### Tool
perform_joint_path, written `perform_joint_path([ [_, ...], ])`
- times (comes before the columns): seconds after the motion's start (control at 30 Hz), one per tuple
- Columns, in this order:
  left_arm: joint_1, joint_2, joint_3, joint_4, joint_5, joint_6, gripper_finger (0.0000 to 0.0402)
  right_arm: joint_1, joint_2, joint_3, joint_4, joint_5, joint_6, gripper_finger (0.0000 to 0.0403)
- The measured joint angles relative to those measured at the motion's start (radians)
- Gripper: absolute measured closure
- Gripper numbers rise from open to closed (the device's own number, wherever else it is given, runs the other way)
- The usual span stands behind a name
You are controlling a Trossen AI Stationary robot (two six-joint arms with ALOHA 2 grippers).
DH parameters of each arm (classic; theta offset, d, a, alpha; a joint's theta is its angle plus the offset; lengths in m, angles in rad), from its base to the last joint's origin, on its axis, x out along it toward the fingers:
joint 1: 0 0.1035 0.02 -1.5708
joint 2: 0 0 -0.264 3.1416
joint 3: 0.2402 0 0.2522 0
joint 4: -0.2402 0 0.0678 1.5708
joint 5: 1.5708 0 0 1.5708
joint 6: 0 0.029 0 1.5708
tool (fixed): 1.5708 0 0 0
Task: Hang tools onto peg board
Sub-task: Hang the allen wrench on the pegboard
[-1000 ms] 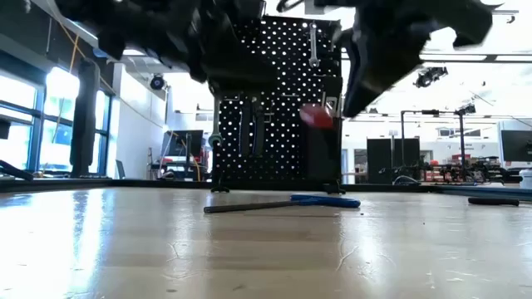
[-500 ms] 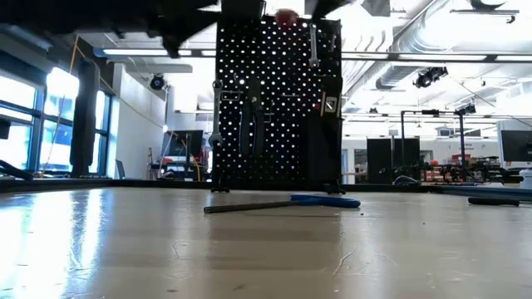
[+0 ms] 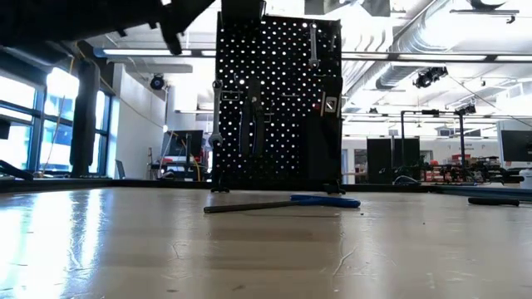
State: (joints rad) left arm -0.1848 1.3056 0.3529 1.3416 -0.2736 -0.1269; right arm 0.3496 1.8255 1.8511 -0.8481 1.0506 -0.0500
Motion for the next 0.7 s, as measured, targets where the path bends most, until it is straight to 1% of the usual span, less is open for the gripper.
perform_joint_path([
  [0.1,-0.002,0.052,0.038,0.062,-0.021,0.004,0.0243,-0.023,0.008,0.000,0.037,0.003,-0.029,0.0403],
  [0.23,-0.002,0.105,0.058,0.192,-0.035,-0.017,0.0243,-0.037,0.008,0.000,0.045,-0.003,-0.029,0.0403],
  [0.3,-0.002,0.113,0.070,0.211,-0.058,-0.030,0.0243,-0.038,0.008,0.000,0.048,-0.004,-0.030,0.0403],
  [0.4,-0.001,0.118,0.083,0.192,-0.093,-0.030,0.0243,-0.038,0.008,0.000,0.066,-0.004,-0.045,0.0403],
  [0.5,0.002,0.122,0.100,0.173,-0.094,-0.029,0.0243,-0.045,0.008,0.000,0.067,-0.011,-0.047,0.0403],
  [0.57,0.002,0.122,0.121,0.139,-0.096,-0.028,0.0243,-0.050,0.008,-0.001,0.073,-0.011,-0.048,0.0403],
  [0.7,0.000,0.120,0.161,0.072,-0.139,-0.025,0.0243,-0.058,0.008,-0.001,0.098,-0.008,-0.082,0.0403],
])
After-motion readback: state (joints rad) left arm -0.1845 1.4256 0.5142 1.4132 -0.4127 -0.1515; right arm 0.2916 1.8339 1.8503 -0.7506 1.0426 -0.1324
